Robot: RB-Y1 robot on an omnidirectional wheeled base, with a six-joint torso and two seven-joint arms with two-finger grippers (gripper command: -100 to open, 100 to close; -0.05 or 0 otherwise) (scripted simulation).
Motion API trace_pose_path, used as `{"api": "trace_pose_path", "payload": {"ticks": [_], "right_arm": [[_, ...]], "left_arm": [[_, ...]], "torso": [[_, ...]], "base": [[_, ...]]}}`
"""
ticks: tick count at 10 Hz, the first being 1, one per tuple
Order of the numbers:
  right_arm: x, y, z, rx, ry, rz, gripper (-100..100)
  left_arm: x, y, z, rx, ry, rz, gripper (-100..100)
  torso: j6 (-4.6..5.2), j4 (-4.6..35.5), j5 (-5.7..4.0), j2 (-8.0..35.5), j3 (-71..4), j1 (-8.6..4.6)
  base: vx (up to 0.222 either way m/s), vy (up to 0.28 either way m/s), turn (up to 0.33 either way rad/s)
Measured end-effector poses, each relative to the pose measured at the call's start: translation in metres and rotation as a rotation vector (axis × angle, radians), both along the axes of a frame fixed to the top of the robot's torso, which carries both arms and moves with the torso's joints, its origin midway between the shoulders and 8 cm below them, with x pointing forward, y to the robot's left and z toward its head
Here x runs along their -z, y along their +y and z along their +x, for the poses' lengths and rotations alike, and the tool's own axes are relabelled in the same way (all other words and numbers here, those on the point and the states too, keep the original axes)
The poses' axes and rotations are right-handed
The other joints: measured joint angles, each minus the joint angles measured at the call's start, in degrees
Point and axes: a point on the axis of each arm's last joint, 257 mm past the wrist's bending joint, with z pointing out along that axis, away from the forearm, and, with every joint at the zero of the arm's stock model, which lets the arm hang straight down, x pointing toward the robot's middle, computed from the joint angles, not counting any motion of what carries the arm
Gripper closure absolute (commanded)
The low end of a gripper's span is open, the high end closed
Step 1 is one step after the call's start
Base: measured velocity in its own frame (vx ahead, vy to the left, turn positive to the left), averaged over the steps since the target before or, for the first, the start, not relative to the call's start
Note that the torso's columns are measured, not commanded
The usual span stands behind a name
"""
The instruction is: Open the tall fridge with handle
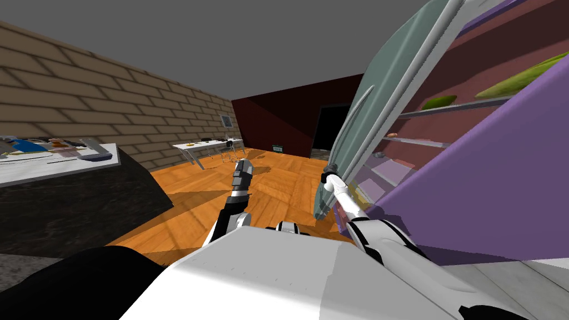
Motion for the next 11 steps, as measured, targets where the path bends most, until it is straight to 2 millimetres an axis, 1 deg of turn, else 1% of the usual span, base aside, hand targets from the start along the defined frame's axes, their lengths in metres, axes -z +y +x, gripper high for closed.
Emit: {"api": "trace_pose_path", "payload": {"ticks": [1,2,4,5,6,7,8,9,11], "right_arm": [[-0.002,-0.015,-0.005,0.029,0.0,0.01,100],[-0.003,-0.025,-0.006,0.055,0.001,-0.001,100],[-0.004,-0.063,-0.022,0.153,-0.008,-0.002,100],[-0.008,-0.076,-0.026,0.187,-0.013,-0.001,100],[-0.009,-0.08,-0.024,0.195,-0.013,-0.005,100],[-0.011,-0.093,-0.028,0.227,-0.016,-0.004,100],[-0.012,-0.095,-0.029,0.233,-0.017,-0.003,-100],[-0.018,-0.095,-0.024,0.234,-0.021,0.005,-100],[-0.033,-0.099,-0.017,0.247,-0.031,0.015,-100]], "left_arm": [[0.0,0.0,0.0,0.0,0.0,0.0,0],[0.0,0.0,0.0,0.0,0.0,0.0,0],[0.0,0.0,0.0,0.0,0.0,0.0,0],[0.0,0.0,0.0,0.0,0.0,0.0,0],[0.0,0.0,0.0,0.0,0.0,0.0,0],[0.0,0.0,0.0,0.0,0.0,0.0,0],[0.0,0.0,0.0,0.0,0.0,0.0,0],[0.0,0.0,0.0,0.0,0.0,0.0,0],[0.0,0.0,0.0,0.0,0.0,0.0,0]], "torso": [[-0.03,0.1,0.07,-0.1,0.0,0.19],[-0.03,0.0,0.1,0.0,0.0,0.28],[-0.23,-0.1,0.11,0.0,0.0,0.7],[-0.23,-0.1,0.12,0.2,0.1,0.76],[-0.14,0.0,0.03,0.5,0.3,0.4],[-0.18,0.0,0.02,0.5,0.3,0.56],[-0.17,0.0,-0.02,0.7,0.4,0.43],[-0.08,0.1,-0.04,0.9,0.6,0.34],[-0.1,0.0,0.02,0.8,0.5,0.6]], "base": [[0.065,0.168,0.078],[0.109,0.218,0.13],[0.148,0.253,0.154],[0.114,0.153,-0.002],[0.134,0.194,0.185],[0.075,0.105,0.042],[0.004,0.024,0.035],[-0.012,-0.003,0.03],[-0.028,-0.019,0.0]]}}
